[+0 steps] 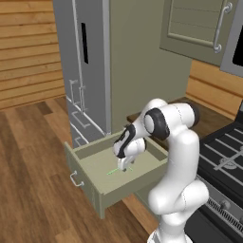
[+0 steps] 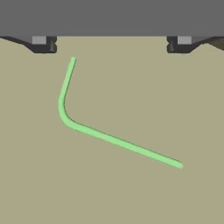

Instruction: Take a straw from the drawer in front and place it inside the glass cup on the dining counter.

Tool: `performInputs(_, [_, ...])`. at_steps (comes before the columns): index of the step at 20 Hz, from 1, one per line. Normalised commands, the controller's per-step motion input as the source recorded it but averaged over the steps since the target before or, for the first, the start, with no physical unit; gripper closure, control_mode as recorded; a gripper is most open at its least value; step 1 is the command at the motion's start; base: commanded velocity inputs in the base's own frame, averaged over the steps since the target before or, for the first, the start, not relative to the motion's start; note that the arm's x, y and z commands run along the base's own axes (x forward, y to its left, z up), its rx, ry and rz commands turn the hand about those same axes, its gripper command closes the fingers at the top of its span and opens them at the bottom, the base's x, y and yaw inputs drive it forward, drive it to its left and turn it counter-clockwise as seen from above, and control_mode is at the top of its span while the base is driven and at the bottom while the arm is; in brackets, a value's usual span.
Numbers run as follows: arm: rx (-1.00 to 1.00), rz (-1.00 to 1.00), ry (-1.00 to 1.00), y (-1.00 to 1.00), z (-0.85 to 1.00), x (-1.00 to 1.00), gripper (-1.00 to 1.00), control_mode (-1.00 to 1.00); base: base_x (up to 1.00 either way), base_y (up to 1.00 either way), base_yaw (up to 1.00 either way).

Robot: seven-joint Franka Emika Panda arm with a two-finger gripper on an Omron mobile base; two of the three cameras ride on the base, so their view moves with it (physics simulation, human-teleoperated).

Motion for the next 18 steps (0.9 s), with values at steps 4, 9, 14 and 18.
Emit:
performInputs(4, [-0.05, 0.07, -0.09, 0.00, -0.23, 0.23, -1.00, -1.00, 0.00, 0.00, 0.00])
performInputs(9, [-0.03, 0.03, -0.12, 0.00, -0.17, 0.26, -1.00, -1.00, 0.00, 0.00, 0.00])
performInputs(14, [0.00, 0.00, -0.07, 0.00, -0.29, 0.19, -1.00, -1.00, 0.00, 0.00, 0.00])
performInputs(18, [0.00, 0.00, -0.01, 0.00, -0.27, 0.27, -1.00, -1.00, 0.00, 0.00, 0.00])
